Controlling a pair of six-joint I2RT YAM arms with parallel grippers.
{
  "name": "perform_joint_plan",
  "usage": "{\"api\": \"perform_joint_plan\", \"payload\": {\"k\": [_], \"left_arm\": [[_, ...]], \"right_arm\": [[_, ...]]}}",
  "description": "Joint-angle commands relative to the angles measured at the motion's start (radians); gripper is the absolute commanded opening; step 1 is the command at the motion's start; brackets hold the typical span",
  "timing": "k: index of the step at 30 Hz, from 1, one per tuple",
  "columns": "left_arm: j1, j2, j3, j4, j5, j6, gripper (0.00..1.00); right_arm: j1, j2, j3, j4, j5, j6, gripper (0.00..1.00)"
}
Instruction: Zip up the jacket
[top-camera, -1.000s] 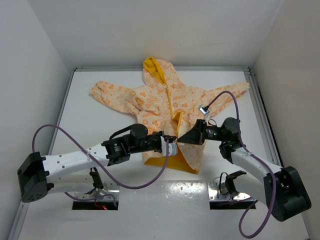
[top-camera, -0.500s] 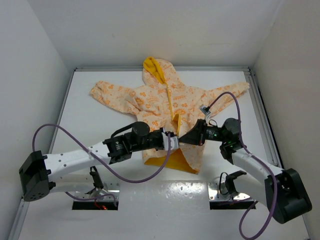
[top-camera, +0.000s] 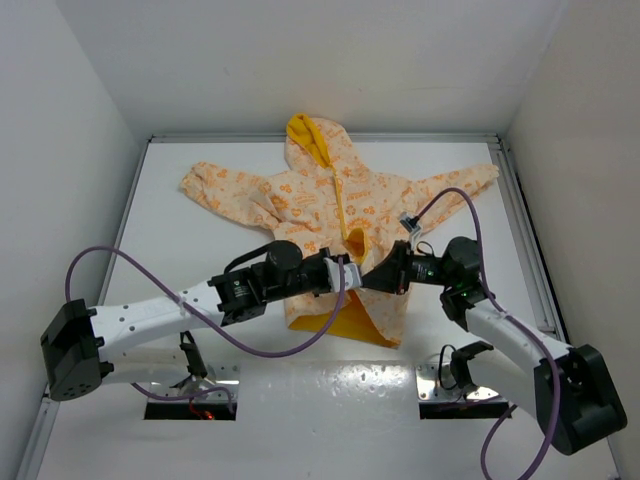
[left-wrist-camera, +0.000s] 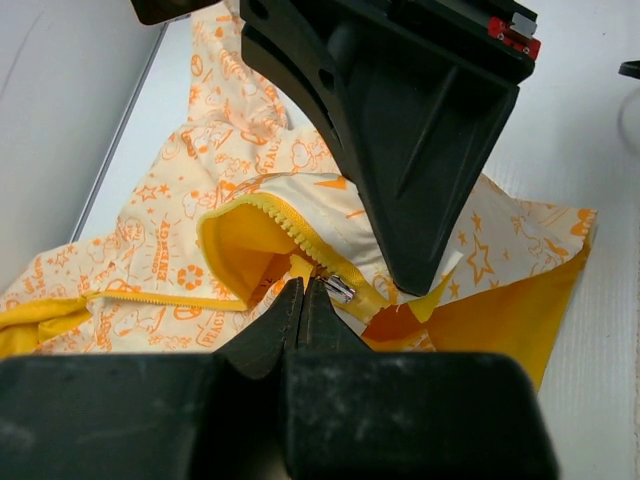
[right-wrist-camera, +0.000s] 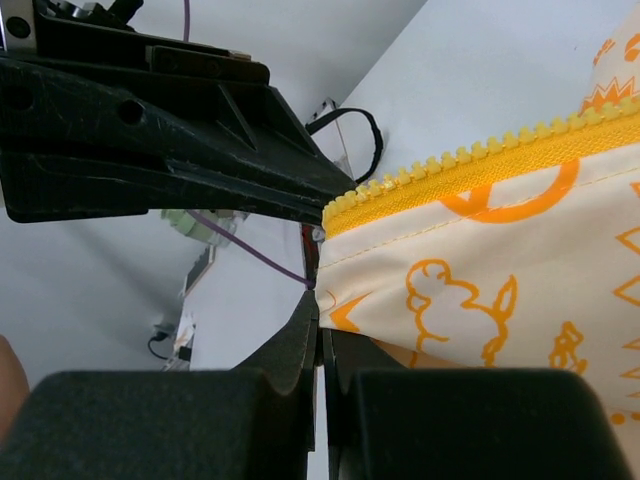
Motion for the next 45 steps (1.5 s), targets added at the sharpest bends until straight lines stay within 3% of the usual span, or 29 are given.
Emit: {"api": "perform_joint_plan", "payload": {"k": [1, 4, 8, 9, 11, 12, 15, 19, 24, 26, 27, 28, 30, 34, 37, 42, 43, 44, 45], "left_arm": [[0.041, 0.002, 0.068, 0.083, -0.172, 0.012, 0.00], [0.041, -0.012, 0.068, 0.050, -0.139, -0.002, 0.00], [0.041, -0.012, 0.077, 0.001, -0.139, -0.062, 0.00], [0.041, -0.012, 0.086, -0.008, -0.139, -0.086, 0.00], [0.041, -0.012, 0.086, -0.037, -0.139, -0.117, 0.00], [0.041, -0.012, 0.086, -0.037, -0.139, -0.126, 0.00], [0.041, -0.012, 0.086, -0.046, -0.128, -0.163, 0.00], [0.032, 0.022, 0.120, -0.081, -0.103, -0.235, 0.00], [0.032, 0.063, 0.170, -0.112, -0.103, -0.332, 0.00], [0.032, 0.074, 0.170, -0.112, -0.103, -0.361, 0.00], [0.032, 0.074, 0.180, -0.112, -0.103, -0.372, 0.00], [0.032, 0.074, 0.180, -0.112, -0.103, -0.372, 0.00], [0.032, 0.074, 0.192, -0.126, -0.103, -0.381, 0.00], [0.053, 0.054, 0.201, -0.146, -0.103, -0.390, 0.00], [0.062, 0.034, 0.178, -0.155, -0.103, -0.380, 0.00], [0.063, 0.034, 0.154, -0.108, -0.103, -0.361, 0.00], [0.063, 0.046, 0.154, -0.108, -0.103, -0.361, 0.00], [0.063, 0.047, 0.154, -0.108, -0.094, -0.351, 0.00], [0.063, 0.060, 0.163, -0.108, -0.094, -0.341, 0.00]], "right_arm": [[0.033, -0.026, -0.007, -0.010, -0.166, -0.026, 0.00], [0.027, -0.029, 0.022, -0.070, -0.158, -0.053, 0.03], [-0.049, -0.065, 0.050, -0.168, -0.127, -0.096, 0.32], [-0.074, -0.093, 0.059, -0.311, -0.115, -0.154, 0.38], [-0.107, -0.168, 0.106, -0.482, -0.078, -0.276, 0.40], [-0.114, -0.203, 0.126, -0.554, -0.075, -0.293, 0.36], [-0.151, -0.272, 0.143, -0.564, -0.092, -0.279, 0.15], [-0.093, -0.292, 0.149, -0.480, -0.092, -0.146, 0.26], [0.052, -0.274, 0.178, -0.451, 0.008, -0.138, 0.26], [0.151, -0.251, 0.166, -0.467, 0.012, -0.193, 0.21], [0.170, -0.242, 0.169, -0.565, 0.018, -0.225, 0.16], [0.199, -0.236, 0.174, -0.727, 0.058, -0.367, 0.11], [0.123, -0.239, 0.156, -0.847, 0.115, -0.417, 0.06], [-0.067, -0.343, 0.090, -1.003, 0.309, -0.381, 0.00], [-0.198, -0.407, 0.042, -1.015, 0.347, -0.330, 0.00], [-0.183, -0.236, 0.094, -1.105, 0.583, -0.336, 0.00], [-0.124, -0.102, 0.173, -1.138, 0.746, -0.340, 0.00], [-0.096, -0.048, 0.212, -1.180, 0.808, -0.340, 0.00], [-0.030, 0.002, 0.255, -1.322, 0.941, -0.359, 0.00]]}}
